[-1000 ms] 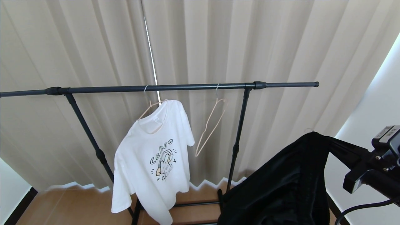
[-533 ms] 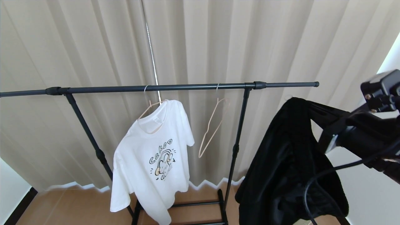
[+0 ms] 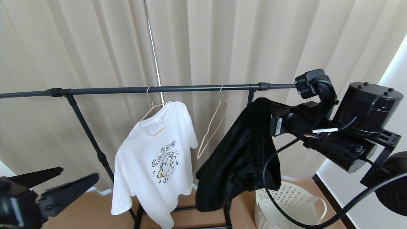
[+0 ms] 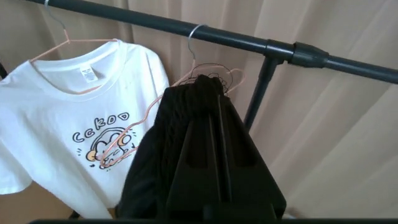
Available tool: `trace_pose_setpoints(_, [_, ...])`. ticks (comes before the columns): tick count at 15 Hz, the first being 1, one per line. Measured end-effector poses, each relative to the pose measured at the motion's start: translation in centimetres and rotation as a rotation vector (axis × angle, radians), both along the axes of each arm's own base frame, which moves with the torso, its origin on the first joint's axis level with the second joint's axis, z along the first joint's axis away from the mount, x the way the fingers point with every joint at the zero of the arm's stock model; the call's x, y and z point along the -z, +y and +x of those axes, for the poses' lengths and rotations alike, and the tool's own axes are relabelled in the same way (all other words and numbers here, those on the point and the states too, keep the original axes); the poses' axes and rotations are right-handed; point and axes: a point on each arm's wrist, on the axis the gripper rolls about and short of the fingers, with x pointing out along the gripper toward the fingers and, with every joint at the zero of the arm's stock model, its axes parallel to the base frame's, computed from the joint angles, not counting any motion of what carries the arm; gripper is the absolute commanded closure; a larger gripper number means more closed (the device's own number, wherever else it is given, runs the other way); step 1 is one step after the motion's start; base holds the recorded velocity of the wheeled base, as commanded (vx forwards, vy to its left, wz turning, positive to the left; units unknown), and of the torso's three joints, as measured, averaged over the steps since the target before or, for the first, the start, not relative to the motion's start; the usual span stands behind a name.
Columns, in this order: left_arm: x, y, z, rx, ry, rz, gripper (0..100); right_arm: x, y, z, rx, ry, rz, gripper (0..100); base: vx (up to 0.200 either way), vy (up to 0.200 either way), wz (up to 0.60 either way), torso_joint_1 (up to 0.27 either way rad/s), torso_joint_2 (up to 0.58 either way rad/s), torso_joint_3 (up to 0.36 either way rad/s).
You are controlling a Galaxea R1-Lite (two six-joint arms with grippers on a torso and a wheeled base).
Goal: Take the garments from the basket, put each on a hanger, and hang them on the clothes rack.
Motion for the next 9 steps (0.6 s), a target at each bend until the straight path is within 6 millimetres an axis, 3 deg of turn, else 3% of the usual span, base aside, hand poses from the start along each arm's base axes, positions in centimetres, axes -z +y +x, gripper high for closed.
trace_pose_setpoints(4, [0.7,-7.1,6.4,0.057,0.101,0.017,0,0.2,3.8,1.6,0.225,-0.009,0.058,100,0.0,0.0,0.0,0.0,0.0,0.0])
trace_pose_setpoints(7, [2.9,-11.9,9.5,0.072,0.106,0.007,0,0.3,6.4,2.5,0.307,-0.058,0.121,100,0.0,0.0,0.0,0.0,0.0,0.0])
trace_pose_setpoints(9, [4.3,-13.6,10.6,0.08,0.125,0.01,0,1.0,7.4,2.7,0.308,-0.061,0.124,100,0.0,0.0,0.0,0.0,0.0,0.0])
